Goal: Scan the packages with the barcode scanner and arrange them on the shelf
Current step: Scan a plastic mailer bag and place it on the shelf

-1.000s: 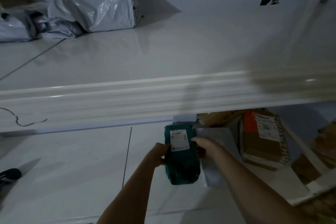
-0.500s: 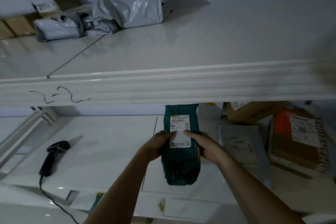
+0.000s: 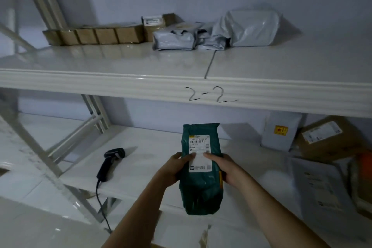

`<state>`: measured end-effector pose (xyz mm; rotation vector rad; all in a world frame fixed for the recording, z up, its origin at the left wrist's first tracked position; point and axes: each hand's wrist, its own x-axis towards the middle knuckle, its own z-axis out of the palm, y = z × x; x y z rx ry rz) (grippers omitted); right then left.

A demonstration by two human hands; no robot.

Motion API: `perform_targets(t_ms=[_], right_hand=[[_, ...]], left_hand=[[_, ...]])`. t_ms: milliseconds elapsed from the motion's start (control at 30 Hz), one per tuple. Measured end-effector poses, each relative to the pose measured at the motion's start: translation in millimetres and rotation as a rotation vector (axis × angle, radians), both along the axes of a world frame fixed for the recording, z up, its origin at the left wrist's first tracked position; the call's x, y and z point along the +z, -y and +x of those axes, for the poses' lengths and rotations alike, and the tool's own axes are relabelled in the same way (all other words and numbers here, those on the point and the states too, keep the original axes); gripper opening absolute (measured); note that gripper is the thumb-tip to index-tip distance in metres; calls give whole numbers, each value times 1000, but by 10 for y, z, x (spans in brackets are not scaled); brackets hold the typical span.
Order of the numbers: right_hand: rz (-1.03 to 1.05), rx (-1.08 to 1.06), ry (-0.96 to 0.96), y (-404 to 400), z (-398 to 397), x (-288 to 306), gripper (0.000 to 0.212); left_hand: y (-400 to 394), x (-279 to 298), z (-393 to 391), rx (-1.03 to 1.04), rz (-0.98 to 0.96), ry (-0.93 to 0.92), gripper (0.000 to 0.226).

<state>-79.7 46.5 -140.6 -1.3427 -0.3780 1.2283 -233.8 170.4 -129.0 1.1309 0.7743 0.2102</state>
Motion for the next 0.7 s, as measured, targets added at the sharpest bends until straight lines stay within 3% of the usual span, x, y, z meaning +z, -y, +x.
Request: perform_targets(t_ms=[333,500,700], right_hand=[[1,84,20,-1113,-1271,90,46],[-13,101,28,-1642,-1435,72,41],[-57,111,41,-2442,-1435,-202,43]], left_hand=[[-995,91,-1360,125,11,-3,59],[-1517,14,-1569,118,4,-38,55],[-2231,-173,-1680,192,57,-234,46]])
